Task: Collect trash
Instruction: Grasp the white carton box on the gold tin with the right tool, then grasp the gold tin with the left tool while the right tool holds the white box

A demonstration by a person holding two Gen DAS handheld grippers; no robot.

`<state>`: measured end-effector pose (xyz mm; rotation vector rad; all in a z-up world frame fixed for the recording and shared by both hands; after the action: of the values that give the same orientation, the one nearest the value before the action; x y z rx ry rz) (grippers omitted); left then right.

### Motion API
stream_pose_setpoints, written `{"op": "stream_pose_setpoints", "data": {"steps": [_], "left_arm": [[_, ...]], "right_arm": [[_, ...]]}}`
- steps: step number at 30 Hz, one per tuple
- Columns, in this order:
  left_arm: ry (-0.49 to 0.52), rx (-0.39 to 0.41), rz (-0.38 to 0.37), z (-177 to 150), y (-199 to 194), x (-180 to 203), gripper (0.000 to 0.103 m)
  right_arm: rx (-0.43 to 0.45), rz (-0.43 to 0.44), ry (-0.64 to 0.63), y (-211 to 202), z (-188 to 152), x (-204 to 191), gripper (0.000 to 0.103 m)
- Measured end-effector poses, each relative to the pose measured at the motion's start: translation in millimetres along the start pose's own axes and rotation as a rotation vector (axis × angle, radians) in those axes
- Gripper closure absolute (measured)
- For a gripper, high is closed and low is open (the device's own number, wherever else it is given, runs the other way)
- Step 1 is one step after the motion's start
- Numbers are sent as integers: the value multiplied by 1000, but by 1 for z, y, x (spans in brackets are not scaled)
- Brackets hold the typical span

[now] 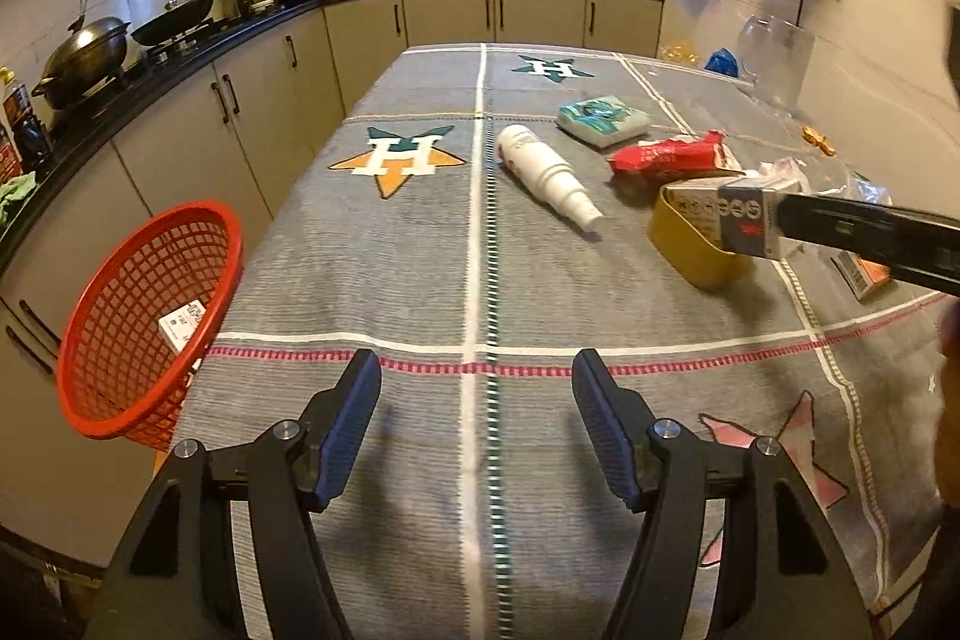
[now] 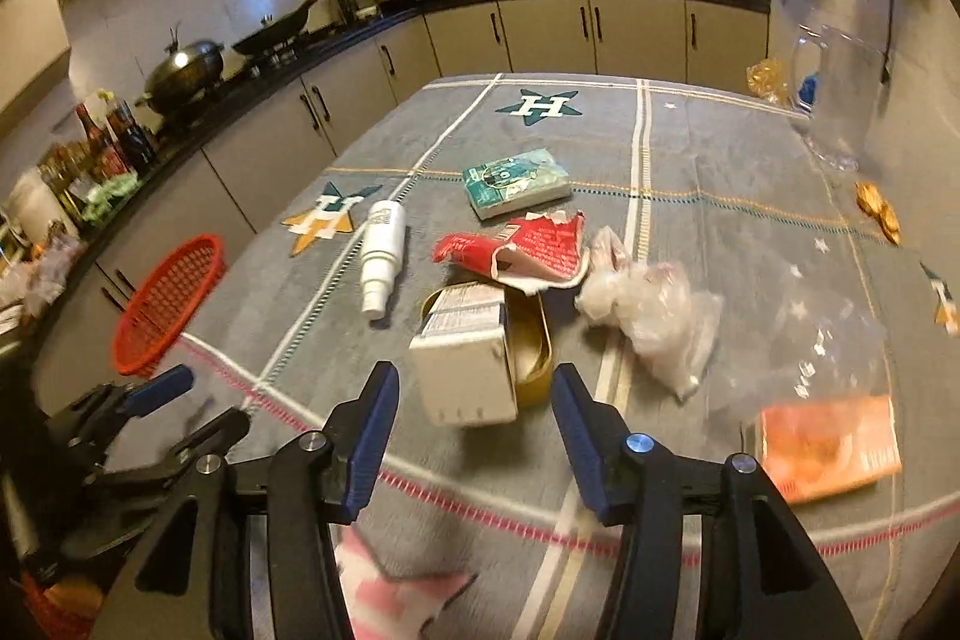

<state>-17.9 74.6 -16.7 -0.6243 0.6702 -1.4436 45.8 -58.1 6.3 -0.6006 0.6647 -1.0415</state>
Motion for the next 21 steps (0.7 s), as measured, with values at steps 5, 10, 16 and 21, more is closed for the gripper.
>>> {"op": "stream_pose_setpoints", "data": {"steps": [5,10,16,21], "left_arm": [[6,-5,-14,1,-1,5,36],[12,-15,-26,4,2,14,36],[12,-18,-79,21,4,28,36],[-21,-48,-150,41,17,43,36]], "right_arm": [[-26,-16,-37,23,2,-7,46],[3,-31,-34,19,2,-6,65],[78,40,15,-19,5,0,65],[145,25,55,-47,7,13,65]]}}
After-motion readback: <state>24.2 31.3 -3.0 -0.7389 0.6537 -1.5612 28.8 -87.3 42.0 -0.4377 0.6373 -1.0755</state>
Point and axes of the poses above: each gripper's, at about its wrist camera, not at the fingertips, and y roughly the way its jaws point, x to its right, z to its top, the point moved 7 cm from there along y, roughly the way its jaws point
